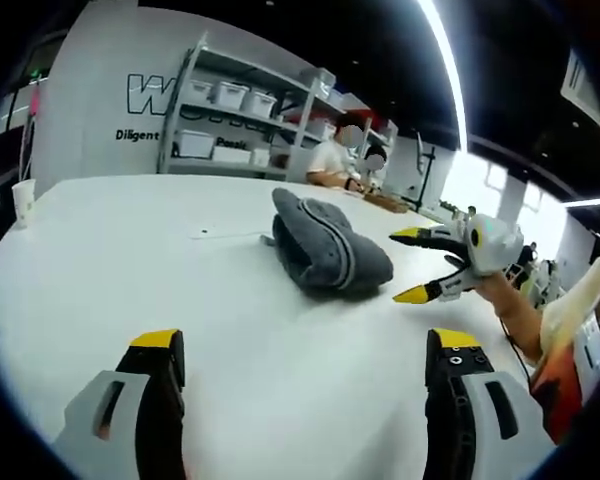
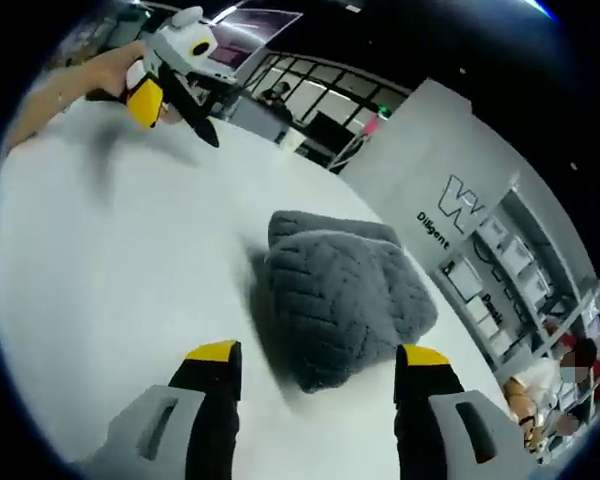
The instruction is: Open the folded towel by lifting each exposed corner and separating the folded layers until the towel lies flat within the target outline without major curled edges
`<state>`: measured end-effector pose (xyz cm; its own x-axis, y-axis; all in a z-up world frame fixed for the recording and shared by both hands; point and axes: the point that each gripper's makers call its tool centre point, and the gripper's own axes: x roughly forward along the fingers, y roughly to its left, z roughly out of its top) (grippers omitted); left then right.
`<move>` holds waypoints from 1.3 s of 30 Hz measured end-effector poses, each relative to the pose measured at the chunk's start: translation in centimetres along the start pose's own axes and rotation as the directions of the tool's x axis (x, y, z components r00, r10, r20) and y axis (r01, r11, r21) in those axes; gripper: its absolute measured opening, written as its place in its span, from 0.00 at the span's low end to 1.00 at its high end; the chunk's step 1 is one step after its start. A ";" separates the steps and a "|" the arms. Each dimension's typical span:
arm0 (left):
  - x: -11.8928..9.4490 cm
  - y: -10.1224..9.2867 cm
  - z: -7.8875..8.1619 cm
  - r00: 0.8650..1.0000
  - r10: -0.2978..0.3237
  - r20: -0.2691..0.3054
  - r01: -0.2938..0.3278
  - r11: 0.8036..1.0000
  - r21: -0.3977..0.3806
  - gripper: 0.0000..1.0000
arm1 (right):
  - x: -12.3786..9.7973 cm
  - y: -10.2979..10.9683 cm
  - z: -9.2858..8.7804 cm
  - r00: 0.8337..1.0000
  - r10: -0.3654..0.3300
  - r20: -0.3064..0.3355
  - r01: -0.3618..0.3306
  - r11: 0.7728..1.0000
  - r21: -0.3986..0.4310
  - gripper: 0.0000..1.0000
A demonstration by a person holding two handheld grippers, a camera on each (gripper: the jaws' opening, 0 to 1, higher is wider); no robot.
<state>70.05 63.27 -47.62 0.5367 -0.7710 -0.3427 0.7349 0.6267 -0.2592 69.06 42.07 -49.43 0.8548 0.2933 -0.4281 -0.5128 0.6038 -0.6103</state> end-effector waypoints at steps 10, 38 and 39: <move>-0.1 -0.1 0.1 1.000 -0.001 0.003 0.001 1.000 0.001 0.97 | 0.7 0.4 -0.3 1.000 -0.010 -0.001 0.010 0.996 -0.086 0.15; -0.3 0.0 0.2 1.000 0.000 0.000 0.000 1.000 0.009 0.97 | 0.2 -3.4 -2.1 0.996 -0.086 0.017 0.086 0.996 -0.033 0.00; -0.3 0.0 0.2 1.000 0.000 0.000 0.000 1.000 0.009 0.97 | 0.1 -3.4 -2.2 0.996 -0.088 0.016 0.089 0.996 -0.026 0.00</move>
<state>70.02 63.46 -47.35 0.5369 -0.7708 -0.3428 0.7383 0.6260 -0.2512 70.73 38.37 -48.86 0.8980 0.2505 -0.3618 -0.4367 0.6083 -0.6628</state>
